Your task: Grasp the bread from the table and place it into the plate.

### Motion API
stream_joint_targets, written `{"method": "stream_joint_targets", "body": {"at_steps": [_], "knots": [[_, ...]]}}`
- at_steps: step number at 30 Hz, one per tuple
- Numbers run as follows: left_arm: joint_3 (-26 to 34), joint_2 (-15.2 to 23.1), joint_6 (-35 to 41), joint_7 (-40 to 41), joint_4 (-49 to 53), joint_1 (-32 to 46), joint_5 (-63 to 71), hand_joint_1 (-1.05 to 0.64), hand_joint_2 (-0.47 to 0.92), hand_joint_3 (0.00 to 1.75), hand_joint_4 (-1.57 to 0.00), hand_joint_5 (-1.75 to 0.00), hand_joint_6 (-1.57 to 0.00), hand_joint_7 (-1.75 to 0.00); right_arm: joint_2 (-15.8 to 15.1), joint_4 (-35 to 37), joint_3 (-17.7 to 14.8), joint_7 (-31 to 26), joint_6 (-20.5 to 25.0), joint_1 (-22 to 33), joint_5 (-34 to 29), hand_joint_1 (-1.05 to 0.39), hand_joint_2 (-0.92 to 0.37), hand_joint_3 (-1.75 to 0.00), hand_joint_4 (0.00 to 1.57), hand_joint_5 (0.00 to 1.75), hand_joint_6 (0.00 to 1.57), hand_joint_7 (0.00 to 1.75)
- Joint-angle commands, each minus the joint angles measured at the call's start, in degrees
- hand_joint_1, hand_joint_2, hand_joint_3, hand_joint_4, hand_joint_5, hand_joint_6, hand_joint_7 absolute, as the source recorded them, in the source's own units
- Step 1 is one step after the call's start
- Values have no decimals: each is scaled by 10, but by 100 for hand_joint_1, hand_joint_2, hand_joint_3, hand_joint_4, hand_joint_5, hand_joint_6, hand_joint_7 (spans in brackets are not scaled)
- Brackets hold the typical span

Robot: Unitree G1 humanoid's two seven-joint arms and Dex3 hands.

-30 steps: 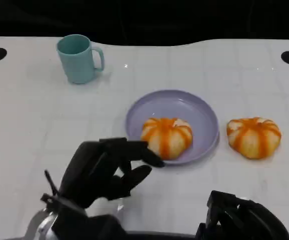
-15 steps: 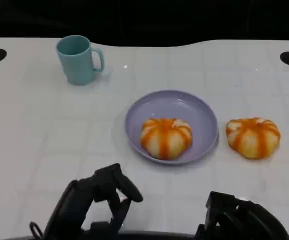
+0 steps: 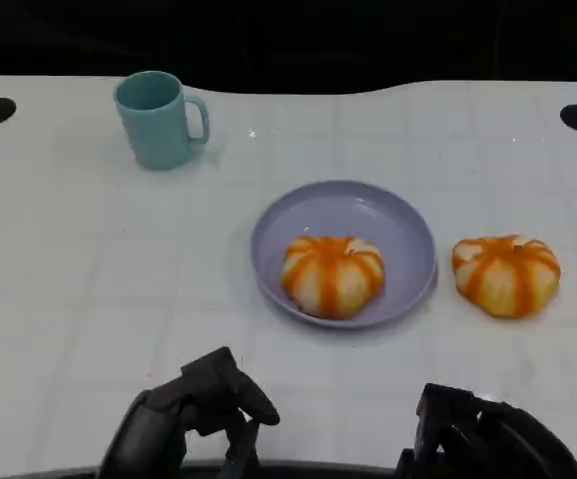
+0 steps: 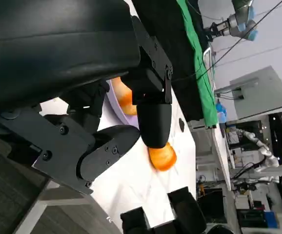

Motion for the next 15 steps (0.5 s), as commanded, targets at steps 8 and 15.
{"method": "stream_joint_targets", "body": {"at_steps": [8,15], "knots": [[19,-6,-12,-25,16,-10,-7,-18,62,103,-66,-175,-61,-156,-5,4,-6,4,-5,-3,3,-71,-92,-24,87,160,76,140],[20,-6,-5,-35,14,-9,-9,-17,60,104,-65,-175,-62,-156,-5,5,-7,6,-9,-1,2,-71,-92,-25,86,159,76,140]]}}
